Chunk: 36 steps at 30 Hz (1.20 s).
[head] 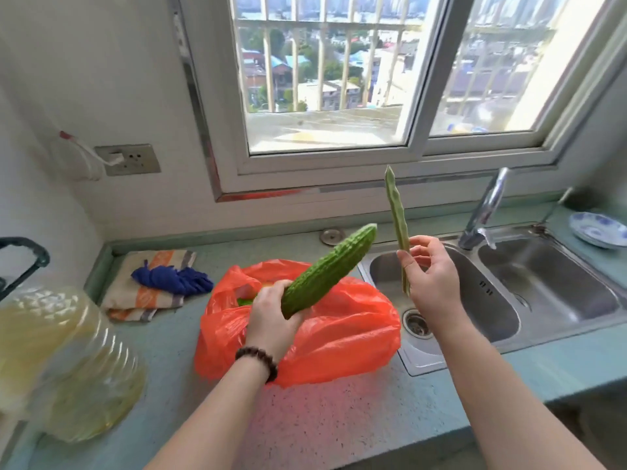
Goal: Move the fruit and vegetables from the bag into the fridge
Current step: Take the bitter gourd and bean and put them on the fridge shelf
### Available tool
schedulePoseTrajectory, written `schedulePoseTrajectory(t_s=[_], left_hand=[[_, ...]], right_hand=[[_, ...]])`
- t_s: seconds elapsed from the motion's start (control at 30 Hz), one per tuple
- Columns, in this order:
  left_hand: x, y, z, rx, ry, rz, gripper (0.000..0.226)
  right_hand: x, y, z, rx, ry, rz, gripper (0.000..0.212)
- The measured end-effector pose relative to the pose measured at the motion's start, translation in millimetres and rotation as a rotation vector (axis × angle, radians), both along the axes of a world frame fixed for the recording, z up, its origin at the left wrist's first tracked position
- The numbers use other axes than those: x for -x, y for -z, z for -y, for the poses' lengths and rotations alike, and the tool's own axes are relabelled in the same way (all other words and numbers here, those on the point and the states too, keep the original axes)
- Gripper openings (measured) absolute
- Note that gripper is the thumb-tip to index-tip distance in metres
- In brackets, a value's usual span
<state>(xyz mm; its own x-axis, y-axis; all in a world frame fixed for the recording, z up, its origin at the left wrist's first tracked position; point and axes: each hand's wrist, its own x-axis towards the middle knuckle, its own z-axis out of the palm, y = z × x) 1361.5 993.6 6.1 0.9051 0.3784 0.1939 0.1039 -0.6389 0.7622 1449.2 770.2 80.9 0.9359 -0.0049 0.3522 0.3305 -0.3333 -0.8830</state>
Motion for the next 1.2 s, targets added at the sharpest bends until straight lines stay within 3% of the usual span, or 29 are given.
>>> schedulePoseTrajectory(t_s=[0.23,0.57,0.97,1.2], left_hand=[[-39,-61,95,0.152,0.226,0.189,0.040],[-8,-78,304,0.258,0.659,0.139,0.033],[156,-87,631,0.235,1.216,0.032,0.037],[277,-88,784,0.203,1.551,-0.005,0.036]], right_hand=[[50,-7,80,-0.038,0.250,-0.041,0.012],[153,-7,261,-0.045,0.696,-0.050,0.011],[395,5,522,-0.039,1.279,-0.005,0.011],[551,16,620,-0.038,1.639,0.000,0.009]])
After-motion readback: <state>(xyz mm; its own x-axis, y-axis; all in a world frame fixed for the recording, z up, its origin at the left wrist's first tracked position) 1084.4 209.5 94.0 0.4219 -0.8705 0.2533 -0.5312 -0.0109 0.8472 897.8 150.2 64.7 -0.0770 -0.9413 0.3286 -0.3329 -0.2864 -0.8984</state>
